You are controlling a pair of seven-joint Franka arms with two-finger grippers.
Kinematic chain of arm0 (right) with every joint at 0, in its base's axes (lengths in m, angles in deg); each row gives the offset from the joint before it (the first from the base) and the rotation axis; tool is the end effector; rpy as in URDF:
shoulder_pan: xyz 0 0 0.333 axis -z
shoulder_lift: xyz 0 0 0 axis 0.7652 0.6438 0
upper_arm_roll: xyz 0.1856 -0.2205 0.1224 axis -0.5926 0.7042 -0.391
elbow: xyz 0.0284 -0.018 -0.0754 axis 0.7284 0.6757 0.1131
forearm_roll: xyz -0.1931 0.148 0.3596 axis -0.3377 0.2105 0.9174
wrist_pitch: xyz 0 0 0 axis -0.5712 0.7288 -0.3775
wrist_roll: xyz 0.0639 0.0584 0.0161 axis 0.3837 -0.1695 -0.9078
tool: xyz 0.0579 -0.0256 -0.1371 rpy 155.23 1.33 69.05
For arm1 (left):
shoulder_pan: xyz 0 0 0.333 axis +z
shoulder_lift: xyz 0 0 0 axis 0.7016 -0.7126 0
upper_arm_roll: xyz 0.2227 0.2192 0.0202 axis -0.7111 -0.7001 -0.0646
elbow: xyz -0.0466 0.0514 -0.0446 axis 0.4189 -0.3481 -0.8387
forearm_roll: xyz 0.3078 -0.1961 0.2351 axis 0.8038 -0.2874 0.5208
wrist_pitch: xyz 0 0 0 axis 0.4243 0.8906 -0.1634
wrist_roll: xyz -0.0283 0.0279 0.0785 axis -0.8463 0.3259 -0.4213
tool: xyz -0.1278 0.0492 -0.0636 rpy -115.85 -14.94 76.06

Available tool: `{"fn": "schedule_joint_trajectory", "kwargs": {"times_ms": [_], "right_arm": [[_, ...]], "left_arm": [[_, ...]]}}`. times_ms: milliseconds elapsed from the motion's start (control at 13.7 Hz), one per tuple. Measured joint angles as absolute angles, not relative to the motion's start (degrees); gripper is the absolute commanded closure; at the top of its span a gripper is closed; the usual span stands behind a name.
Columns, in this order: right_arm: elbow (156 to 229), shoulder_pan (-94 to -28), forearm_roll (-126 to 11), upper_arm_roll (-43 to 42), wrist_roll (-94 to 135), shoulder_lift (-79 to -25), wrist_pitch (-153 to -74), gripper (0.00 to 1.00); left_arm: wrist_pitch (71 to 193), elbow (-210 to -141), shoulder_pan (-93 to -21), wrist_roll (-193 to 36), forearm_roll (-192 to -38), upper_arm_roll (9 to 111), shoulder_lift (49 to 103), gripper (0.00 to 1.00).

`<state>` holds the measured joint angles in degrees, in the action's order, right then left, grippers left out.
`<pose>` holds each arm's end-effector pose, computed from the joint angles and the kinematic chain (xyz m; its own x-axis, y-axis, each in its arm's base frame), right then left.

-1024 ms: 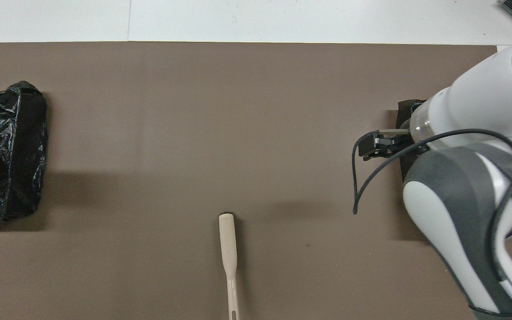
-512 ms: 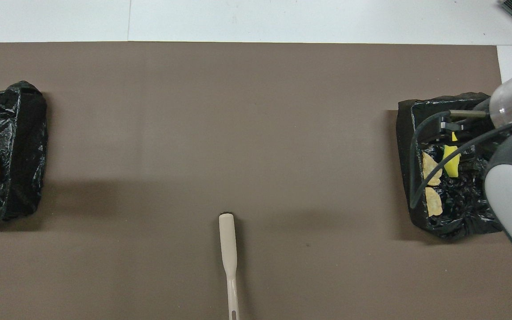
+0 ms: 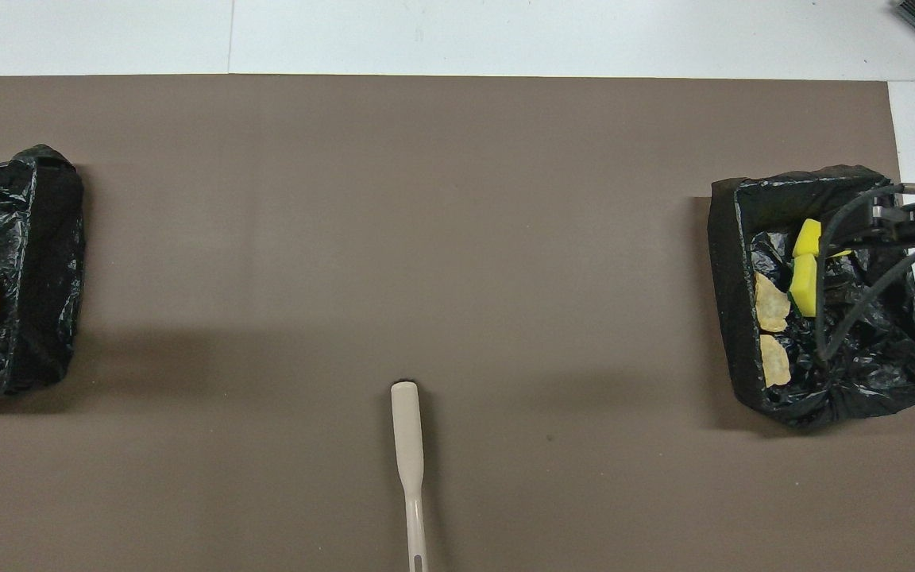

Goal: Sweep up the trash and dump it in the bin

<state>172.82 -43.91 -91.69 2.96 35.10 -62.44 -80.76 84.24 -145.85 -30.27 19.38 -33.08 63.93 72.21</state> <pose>0.6077 -0.0318 0.5803 0.9878 -0.1450 -0.0563 -0.1413 -0.9879 0.0639 0.6472 0.2213 0.5803 0.1536 -0.5546 -0.8178 -0.9794 -0.1952 -0.0516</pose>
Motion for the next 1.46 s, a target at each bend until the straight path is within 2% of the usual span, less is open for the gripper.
{"fn": "schedule_joint_trajectory", "kwargs": {"times_ms": [439, 1024, 1171, 1463], "right_arm": [[174.0, -43.4, -91.6, 2.9, 35.1, -62.2, -81.1, 0.0], [174.0, -43.6, -91.6, 2.4, 35.1, -62.2, -81.1, 0.0], [174.0, -43.6, -91.6, 2.4, 35.1, -62.2, -81.1, 0.0], [174.0, -43.6, -91.6, 2.4, 35.1, -62.2, -81.1, 0.0]], "left_arm": [[79.9, -146.0, -32.6, 0.8, -53.8, 64.0, 72.1, 1.0], [76.4, -151.0, -43.1, -35.2, -76.0, 64.4, 72.1, 1.0], [78.4, -152.9, -46.7, -45.0, -80.6, 64.5, 72.0, 1.0], [91.8, -160.0, -55.3, -63.0, -89.6, 64.6, 71.2, 1.0]]}}
